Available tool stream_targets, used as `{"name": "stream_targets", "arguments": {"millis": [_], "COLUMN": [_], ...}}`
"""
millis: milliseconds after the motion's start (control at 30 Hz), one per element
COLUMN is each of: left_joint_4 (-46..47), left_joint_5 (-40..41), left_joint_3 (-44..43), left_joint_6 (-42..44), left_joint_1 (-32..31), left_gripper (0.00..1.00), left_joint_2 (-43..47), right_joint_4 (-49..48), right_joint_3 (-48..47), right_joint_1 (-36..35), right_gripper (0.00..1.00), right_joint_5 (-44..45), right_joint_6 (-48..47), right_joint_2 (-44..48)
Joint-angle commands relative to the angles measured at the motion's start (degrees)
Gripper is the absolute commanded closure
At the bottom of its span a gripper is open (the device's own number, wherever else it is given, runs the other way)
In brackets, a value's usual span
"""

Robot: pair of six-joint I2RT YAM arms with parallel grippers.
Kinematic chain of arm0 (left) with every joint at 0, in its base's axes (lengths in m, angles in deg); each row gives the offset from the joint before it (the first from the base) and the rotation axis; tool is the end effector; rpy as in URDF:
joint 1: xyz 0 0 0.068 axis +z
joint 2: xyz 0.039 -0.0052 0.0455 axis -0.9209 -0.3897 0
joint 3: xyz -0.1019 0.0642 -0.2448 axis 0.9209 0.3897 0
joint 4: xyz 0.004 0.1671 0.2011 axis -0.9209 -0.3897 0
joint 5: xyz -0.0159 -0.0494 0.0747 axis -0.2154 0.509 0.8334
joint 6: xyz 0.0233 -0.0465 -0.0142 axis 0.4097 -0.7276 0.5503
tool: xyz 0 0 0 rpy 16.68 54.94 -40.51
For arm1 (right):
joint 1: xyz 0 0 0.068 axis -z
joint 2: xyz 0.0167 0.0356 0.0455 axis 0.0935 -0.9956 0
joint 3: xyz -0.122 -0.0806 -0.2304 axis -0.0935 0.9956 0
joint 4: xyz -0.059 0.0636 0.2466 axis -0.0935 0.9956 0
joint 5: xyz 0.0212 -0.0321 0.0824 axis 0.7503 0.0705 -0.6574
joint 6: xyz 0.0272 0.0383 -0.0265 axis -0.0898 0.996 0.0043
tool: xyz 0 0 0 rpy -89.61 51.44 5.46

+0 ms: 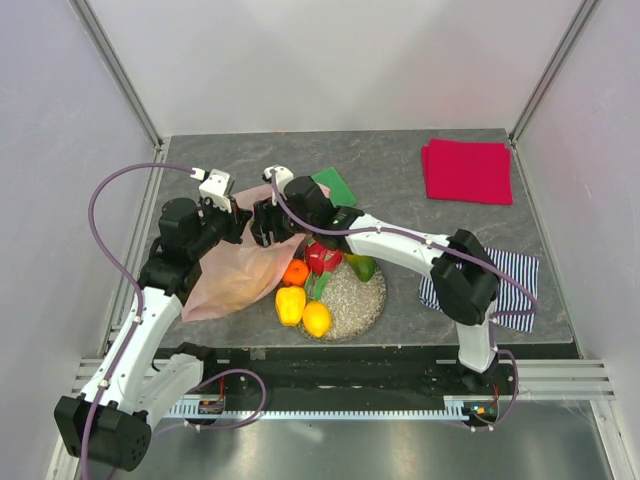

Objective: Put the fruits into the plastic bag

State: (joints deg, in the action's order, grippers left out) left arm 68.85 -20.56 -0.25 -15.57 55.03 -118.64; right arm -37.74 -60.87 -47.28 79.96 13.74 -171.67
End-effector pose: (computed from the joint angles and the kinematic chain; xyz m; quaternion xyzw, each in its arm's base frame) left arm 0.1996 -0.0521 0.3261 0.1578 0.7798 -0.1706 0.5814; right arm 0.2762 0.3717 0.2773 -0.2509 0.7992 0.3919 0.3805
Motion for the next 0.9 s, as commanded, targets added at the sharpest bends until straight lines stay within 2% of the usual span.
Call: {"name": "stream_targets", "arguments": {"millis": [0, 33, 100, 167, 267, 500, 633, 867], "left_joint_4": [1.23, 1.14, 1.14, 1.14, 1.23, 1.14, 1.14, 1.05], "left_joint_5": [-0.03, 0.06, -0.11, 0.06, -0.11, -0.11, -0.03, 0.15], "left_joint_3": [-2.12, -2.03, -2.12, -2.03, -2.12, -2.03, -2.12, -2.12], "left_joint_6": [1.15, 1.15, 1.15, 1.15, 1.15, 1.15, 1.15, 1.15], "left_joint_1": [-0.27, -0.27, -0.27, -0.27, -0.27, -0.27, -0.27, -0.27], "left_gripper": [0.98, 0.98, 0.99, 0.98, 0.99, 0.98, 0.99, 0.99], "left_joint_2": [0.25, 0.25, 0.25, 0.25, 0.34, 0.34, 0.51, 0.51], "right_joint_4": [-1.78, -1.78, -0.46, -0.38, -0.38, -0.55, -0.64, -1.08], "right_joint_3": [-3.58, -3.75, -3.75, -3.67, -3.58, -2.88, -2.09, 2.3], "right_joint_1": [-1.58, -1.59, -1.59, -1.67, -1.59, -1.59, -1.5, 0.26], "right_gripper": [0.57, 0.54, 0.38, 0.27, 0.21, 0.18, 0.12, 0.12], "right_joint_5": [-3.82, -4.08, -4.26, -4.26, -4.26, -3.47, -2.59, -0.22], "right_joint_6": [0.89, 0.89, 0.97, 0.62, 0.36, -0.61, -1.66, -2.72], "right_joint_2": [-2.46, -2.55, -2.64, -2.47, -2.2, -1.15, 0.25, 5.35]}}
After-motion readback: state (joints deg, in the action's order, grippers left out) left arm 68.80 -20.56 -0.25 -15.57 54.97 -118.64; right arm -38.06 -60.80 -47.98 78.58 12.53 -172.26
